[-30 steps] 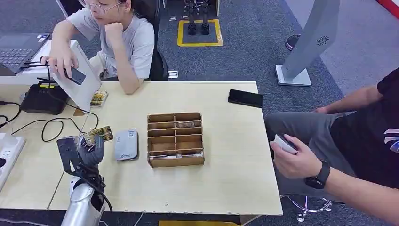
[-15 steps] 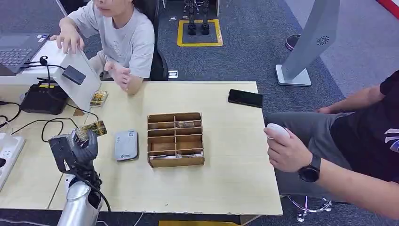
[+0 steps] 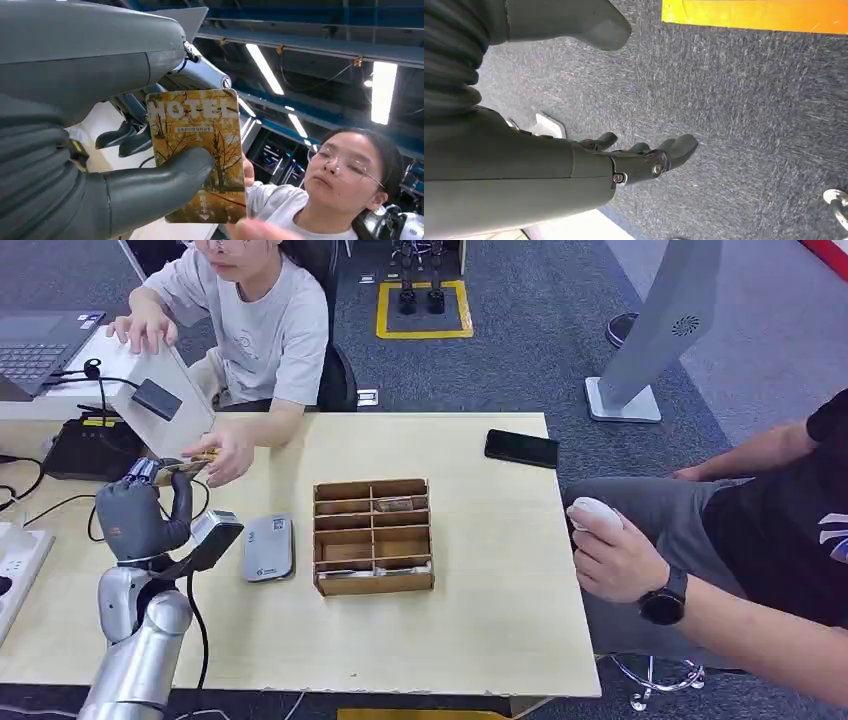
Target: Pass the card to the sensor for recognition and then transmit it.
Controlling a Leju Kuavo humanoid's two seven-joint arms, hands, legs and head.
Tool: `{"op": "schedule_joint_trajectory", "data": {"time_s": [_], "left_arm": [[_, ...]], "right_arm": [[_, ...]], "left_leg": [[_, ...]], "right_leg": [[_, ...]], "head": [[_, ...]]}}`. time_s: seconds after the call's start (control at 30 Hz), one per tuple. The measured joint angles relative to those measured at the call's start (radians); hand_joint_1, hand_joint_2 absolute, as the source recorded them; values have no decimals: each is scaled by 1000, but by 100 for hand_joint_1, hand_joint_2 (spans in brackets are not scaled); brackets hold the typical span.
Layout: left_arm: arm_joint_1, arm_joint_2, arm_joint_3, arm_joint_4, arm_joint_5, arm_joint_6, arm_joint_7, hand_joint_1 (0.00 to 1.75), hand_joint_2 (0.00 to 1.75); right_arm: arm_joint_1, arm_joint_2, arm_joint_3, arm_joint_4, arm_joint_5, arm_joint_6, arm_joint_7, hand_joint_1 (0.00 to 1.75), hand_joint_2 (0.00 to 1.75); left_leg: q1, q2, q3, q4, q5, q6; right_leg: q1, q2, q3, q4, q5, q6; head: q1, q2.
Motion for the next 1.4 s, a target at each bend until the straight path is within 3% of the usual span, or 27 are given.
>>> {"op": "schedule_joint_trajectory", "data": {"time_s": [0.3, 0.33, 0.43, 0.67, 0.87, 0.93, 1.03, 1.17, 1.27, 1.4], "left_arm": [[-21, 5, 0, 22, -37, 2, -9, 175, 175], [-21, 5, 0, 23, -36, 2, -10, 0, 175], [-26, 4, -1, 29, -17, 2, -12, 0, 175], [-32, 1, -52, 32, 127, -36, 65, 0, 175], [19, 8, -109, -28, 153, -114, 107, 0, 175], [37, 20, -128, -52, 167, -181, 124, 0, 175], [115, 55, -175, -152, 223, -349, 123, 0, 175], [222, 114, -279, -319, 176, -452, 103, 0, 175], [258, 153, -372, -405, 118, -460, 104, 0, 175], [280, 177, -436, -471, 105, -460, 108, 0, 175]], "right_arm": [[-2, -2, -11, -2, 8, 3, -3, 0, 175], [-2, -2, -13, -2, 9, 3, -3, 0, 175], [-2, -2, -15, -3, 11, 5, -3, 0, 175], [0, -2, -29, -4, 2, -5, 0, 0, 175], [12, -2, -48, -4, -8, -6, -13, 0, 175], [14, -2, -53, -4, -14, -8, -12, 0, 175], [26, -2, -70, -3, -27, -16, -15, 0, 175], [39, -10, -86, 1, -30, -19, -12, 0, 175], [40, -15, -97, 1, -35, -19, -18, 0, 175], [40, -18, -102, 1, -35, -19, -18, 0, 175]], "left_leg": [[0, 0, 0, 0, 0, 0], [0, 0, 0, 0, 0, 0], [0, 0, 0, 0, 0, 0], [0, 0, 0, 0, 0, 0], [0, 1, -1, 0, 0, 0], [0, 1, 0, 0, 0, 0], [0, 3, 0, 0, -1, 0], [0, 2, -3, 0, -1, 0], [0, 2, -3, 0, -1, 1], [0, 2, -3, 0, -1, 1]], "right_leg": [[0, 0, 0, 0, 0, 0], [0, 0, 0, 0, 0, 0], [0, 0, 0, 0, 0, 0], [0, 0, 0, 0, 0, 0], [0, 1, -1, 0, 0, 1], [0, 1, -1, 0, 0, 1], [0, 3, -1, 0, 0, 1], [0, 3, -4, 0, 0, 1], [0, 2, -4, 0, 0, 1], [0, 2, -3, 0, 0, 1]], "head": [[0, 0], [0, 0], [0, 0], [0, 0], [0, 0], [0, 0], [0, 0], [0, 0], [0, 0], [0, 0]]}}
